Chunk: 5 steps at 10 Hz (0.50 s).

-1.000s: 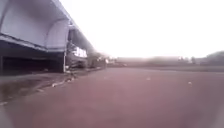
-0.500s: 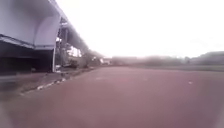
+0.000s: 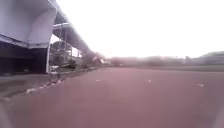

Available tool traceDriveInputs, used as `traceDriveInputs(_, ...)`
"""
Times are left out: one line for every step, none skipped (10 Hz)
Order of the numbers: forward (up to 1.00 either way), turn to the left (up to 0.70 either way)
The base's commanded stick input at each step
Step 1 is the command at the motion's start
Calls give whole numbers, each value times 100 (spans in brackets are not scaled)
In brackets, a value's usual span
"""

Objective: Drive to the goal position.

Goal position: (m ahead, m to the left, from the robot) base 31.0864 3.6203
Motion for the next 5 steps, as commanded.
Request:
traceDriveInputs(70,0)
traceDriveInputs(70,0)
traceDriveInputs(70,0)
traceDriveInputs(70,0)
traceDriveInputs(70,0)
